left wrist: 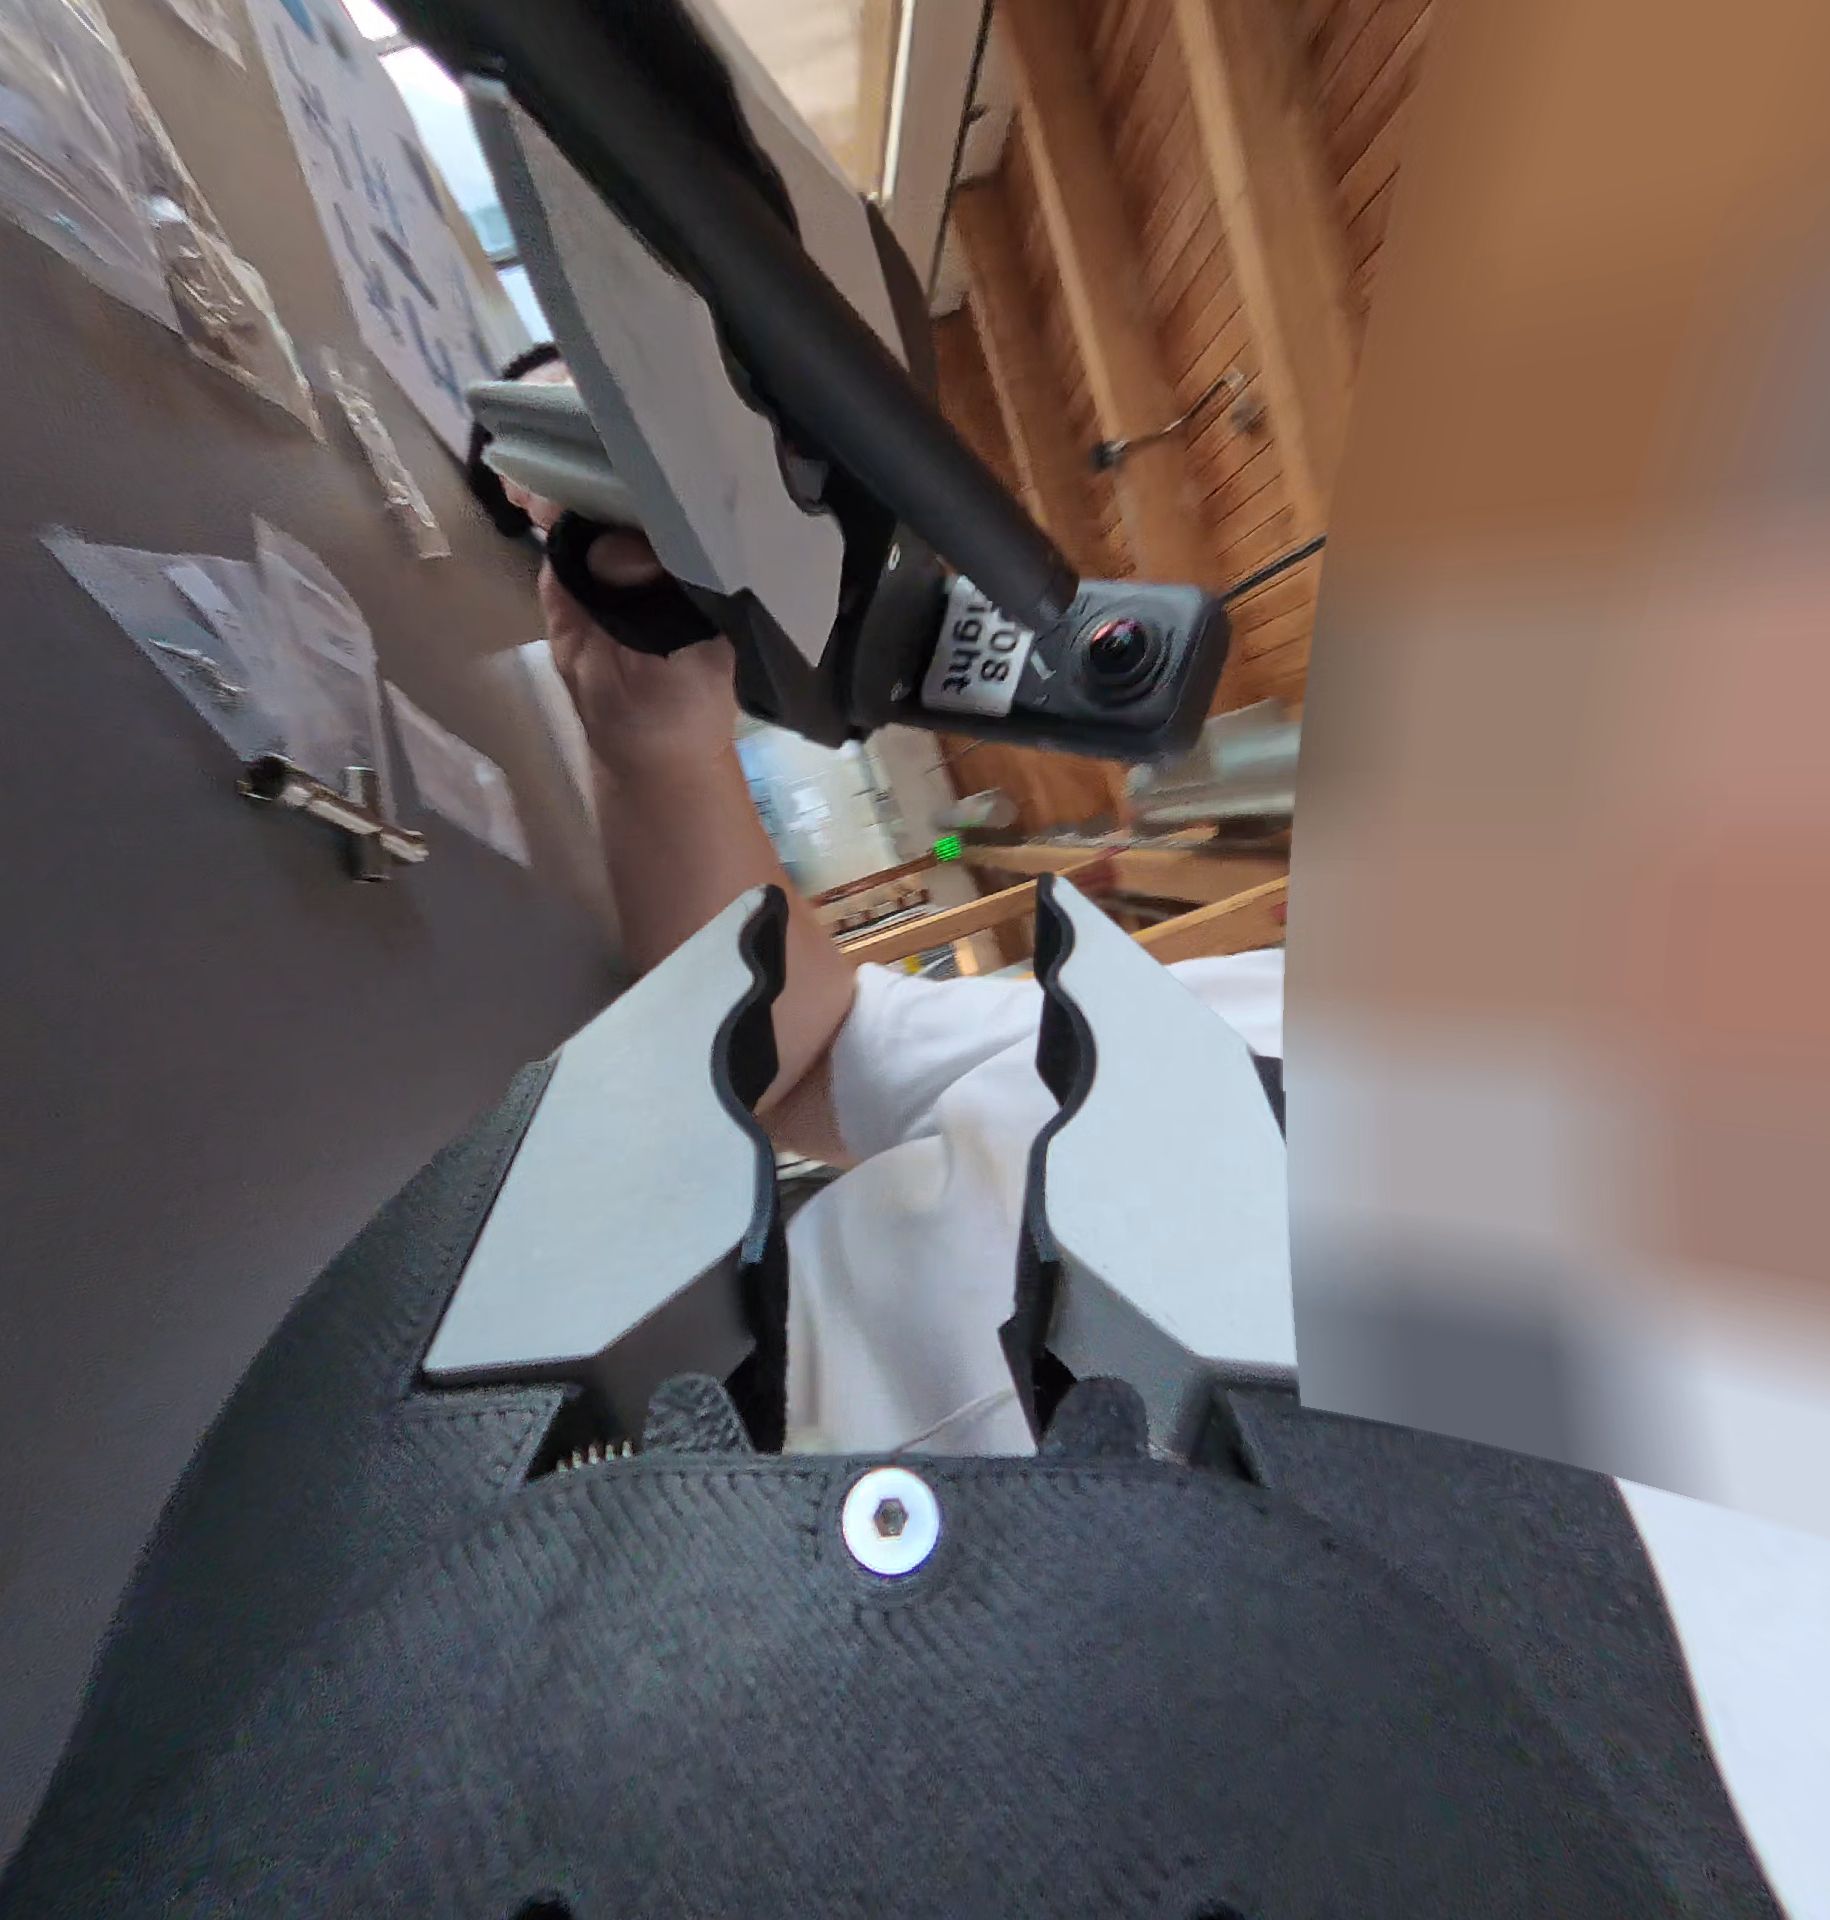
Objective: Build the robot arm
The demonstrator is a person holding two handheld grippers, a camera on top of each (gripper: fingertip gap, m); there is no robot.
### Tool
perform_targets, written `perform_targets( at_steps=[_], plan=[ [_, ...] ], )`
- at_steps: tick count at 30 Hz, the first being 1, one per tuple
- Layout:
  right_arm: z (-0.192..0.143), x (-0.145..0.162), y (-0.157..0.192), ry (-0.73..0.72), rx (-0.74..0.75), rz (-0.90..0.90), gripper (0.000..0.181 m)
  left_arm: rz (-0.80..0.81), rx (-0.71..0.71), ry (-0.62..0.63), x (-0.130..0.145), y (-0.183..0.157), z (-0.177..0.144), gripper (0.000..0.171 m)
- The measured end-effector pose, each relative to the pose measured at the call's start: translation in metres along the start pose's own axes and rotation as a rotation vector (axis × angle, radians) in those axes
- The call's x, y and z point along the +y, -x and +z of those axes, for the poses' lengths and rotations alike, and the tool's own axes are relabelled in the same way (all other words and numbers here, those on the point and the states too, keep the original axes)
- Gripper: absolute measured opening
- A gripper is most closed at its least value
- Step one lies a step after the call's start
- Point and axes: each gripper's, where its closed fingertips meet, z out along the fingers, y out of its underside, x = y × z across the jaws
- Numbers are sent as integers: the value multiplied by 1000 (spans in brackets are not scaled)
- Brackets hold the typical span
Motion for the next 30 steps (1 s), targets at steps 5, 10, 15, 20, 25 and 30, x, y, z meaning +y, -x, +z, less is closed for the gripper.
perform_targets(
  at_steps=[5, 10, 15, 20, 25, 30],
  plan=[
    [1, 3, -7, 18, 0, 80, 17, 256, -177, 83, 2, 16, -11, 35],
    [3, 2, -13, 36, -9, 148, 17, 335, -266, 31, -18, 37, -17, 31],
    [2, 9, -17, 110, -6, 175, 18, 306, -218, -77, -39, 45, -11, 29],
    [1, 13, -17, 150, -6, 178, 18, 337, -136, -174, -54, 35, 0, 33],
    [1, 14, -21, 189, -18, 196, 18, 371, -92, -212, -48, 32, 6, 31],
    [2, 14, -22, 247, -44, 201, 18, 467, -114, -185, -37, 28, 13, 28]
  ],
)
